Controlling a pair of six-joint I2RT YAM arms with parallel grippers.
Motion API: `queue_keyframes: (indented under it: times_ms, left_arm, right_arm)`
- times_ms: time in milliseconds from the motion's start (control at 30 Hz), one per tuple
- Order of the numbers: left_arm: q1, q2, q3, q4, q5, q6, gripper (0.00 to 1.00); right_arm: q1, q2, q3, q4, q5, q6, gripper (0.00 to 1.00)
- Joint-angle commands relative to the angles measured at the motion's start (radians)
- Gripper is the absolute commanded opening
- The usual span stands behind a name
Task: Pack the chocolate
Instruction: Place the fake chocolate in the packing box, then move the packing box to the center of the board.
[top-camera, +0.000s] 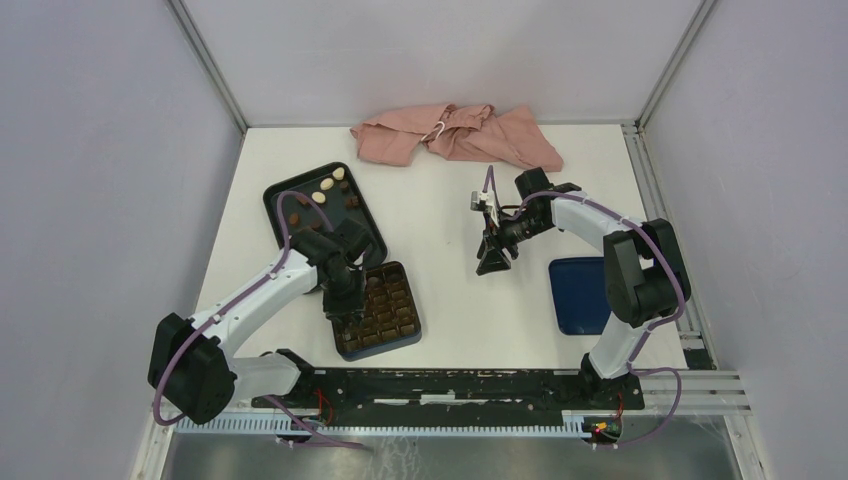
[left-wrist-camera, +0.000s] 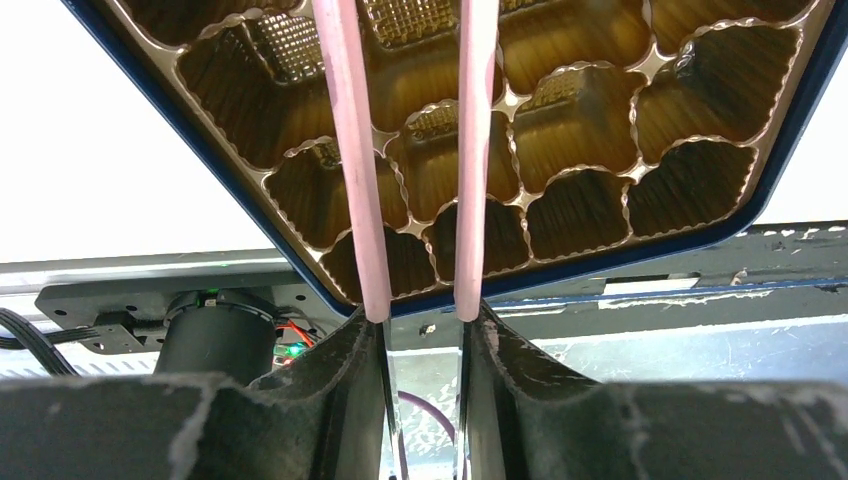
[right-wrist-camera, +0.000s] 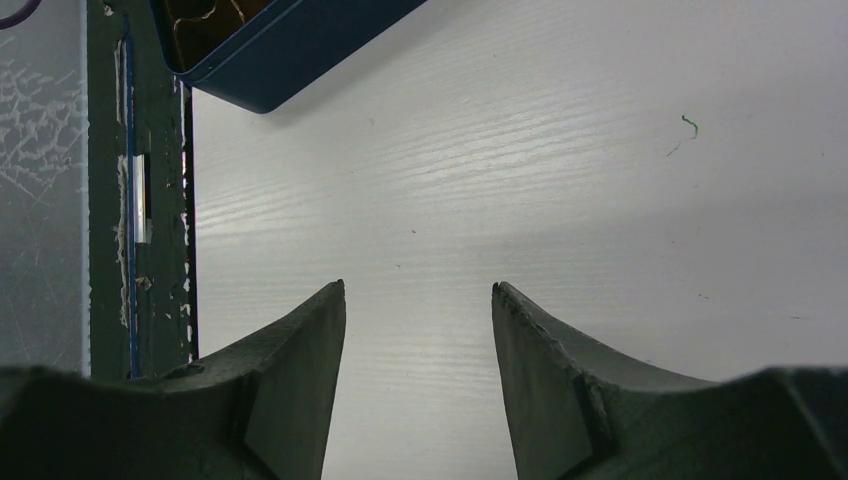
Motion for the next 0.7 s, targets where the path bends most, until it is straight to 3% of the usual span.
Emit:
queue_keyframes:
  times_ms: [0,133,233,300,467,667]
  left_arm:
    - [0.005,-0.009,0.039,0.002,-0.024,0.045,0.38]
    - [0.005,-0.019,0.056,-0.012,-0.033,0.042,0.38]
    - [0.005,-0.032,0.099,-0.011,-0.022,0.037,0.3]
    - [0.004,-0.048,0.129,0.01,0.011,0.035,0.22]
    - [0.025,-0.081,0.149,0.158,0.146,0.046,0.17]
    - [0.205,-0.094,0.145,0.304,0.197,0.172,0.1]
  right_arm:
    - [-0.003,-0.005,0.037,-0.007,-0.028,-0.024,0.61]
    - [-0.003,-0.002,0.037,-0.008,-0.028,-0.024,0.61]
    - [-0.002,-0.003,0.036,-0.01,-0.032,-0.028,0.61]
    - [-0.004,-0.006,0.037,-0.018,-0.04,-0.036,0.62]
    - [-0.002,-0.02,0.035,-0.055,-0.088,-0.103,0.62]
    - [0.094,-0.082,0.061,-0.211,-0.137,-0.348,0.64]
